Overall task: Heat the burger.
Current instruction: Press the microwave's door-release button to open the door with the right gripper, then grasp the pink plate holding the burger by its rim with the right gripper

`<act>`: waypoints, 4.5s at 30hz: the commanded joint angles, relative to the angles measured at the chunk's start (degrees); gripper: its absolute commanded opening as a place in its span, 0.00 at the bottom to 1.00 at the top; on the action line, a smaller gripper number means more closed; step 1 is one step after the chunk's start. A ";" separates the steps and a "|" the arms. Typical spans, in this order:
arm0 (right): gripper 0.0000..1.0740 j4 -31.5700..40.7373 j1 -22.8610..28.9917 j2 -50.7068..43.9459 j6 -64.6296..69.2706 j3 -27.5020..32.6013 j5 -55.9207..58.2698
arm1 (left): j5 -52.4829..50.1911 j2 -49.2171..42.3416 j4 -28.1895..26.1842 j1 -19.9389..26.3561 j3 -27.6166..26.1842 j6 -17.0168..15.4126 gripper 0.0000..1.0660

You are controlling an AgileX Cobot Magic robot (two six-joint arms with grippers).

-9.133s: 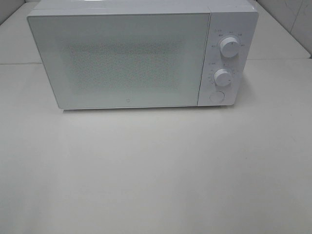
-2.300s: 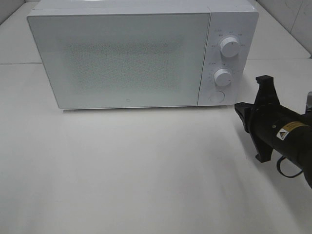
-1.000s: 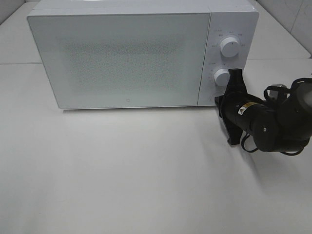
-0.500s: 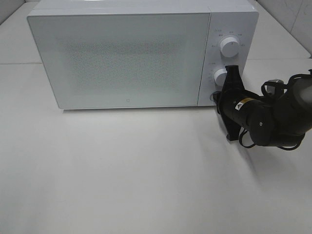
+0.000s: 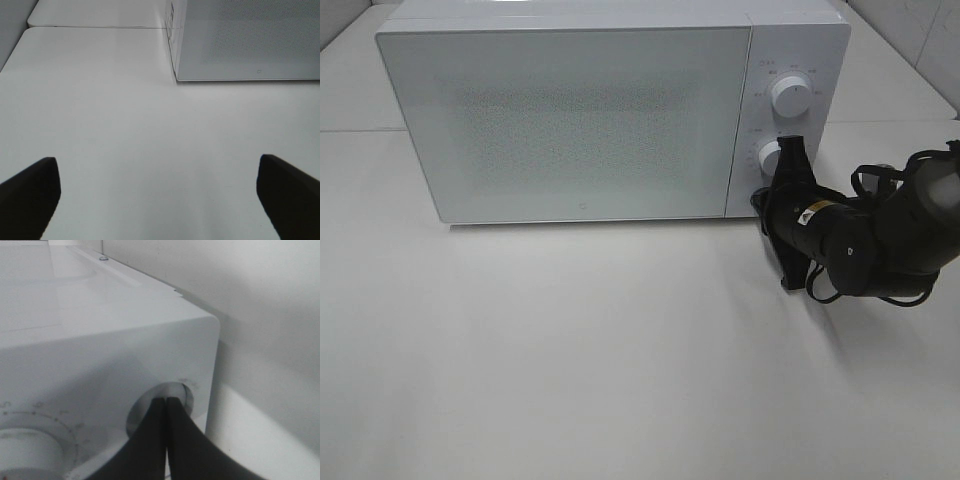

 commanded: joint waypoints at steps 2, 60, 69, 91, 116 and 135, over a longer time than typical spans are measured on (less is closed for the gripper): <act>0.00 2.23 -0.80 -0.74 -0.40 -2.01 -8.94 | -0.74 -0.86 -0.17 0.23 0.23 -0.40 0.94; 0.00 -2.58 -1.89 -2.41 5.56 0.34 -6.36 | -0.74 -0.86 -0.17 0.23 0.23 -0.40 0.94; 0.00 -3.21 -1.89 -2.75 5.73 2.23 -5.79 | -0.74 -0.86 -0.17 0.23 0.23 -0.40 0.94; 0.00 -3.78 -1.89 -7.51 7.22 10.14 -4.13 | -0.74 -0.86 -0.17 0.23 0.23 -0.40 0.94; 0.00 0.29 -1.95 -29.11 -40.34 19.19 29.16 | -0.74 -0.86 -0.17 0.23 0.23 -0.40 0.94; 0.00 2.52 -1.95 -34.55 -96.03 8.88 70.59 | -0.74 -0.86 -0.17 0.23 0.23 -0.40 0.94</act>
